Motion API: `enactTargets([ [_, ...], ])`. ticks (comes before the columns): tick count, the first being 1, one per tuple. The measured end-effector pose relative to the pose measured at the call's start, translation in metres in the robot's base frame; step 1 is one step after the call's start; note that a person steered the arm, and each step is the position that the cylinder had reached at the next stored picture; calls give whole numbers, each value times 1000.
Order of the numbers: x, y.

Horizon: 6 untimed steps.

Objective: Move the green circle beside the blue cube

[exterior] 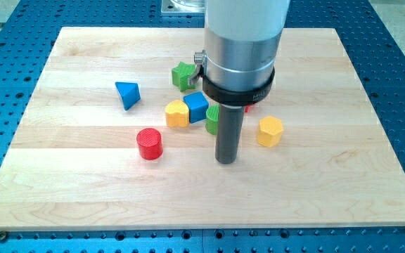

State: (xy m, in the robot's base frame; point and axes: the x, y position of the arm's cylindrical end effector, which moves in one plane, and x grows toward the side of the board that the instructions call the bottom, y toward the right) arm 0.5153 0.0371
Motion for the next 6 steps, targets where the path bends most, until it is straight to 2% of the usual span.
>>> enactTargets([
  [1,-15,1],
  [3,-92,8],
  [4,-103,5],
  [6,-33,-16],
])
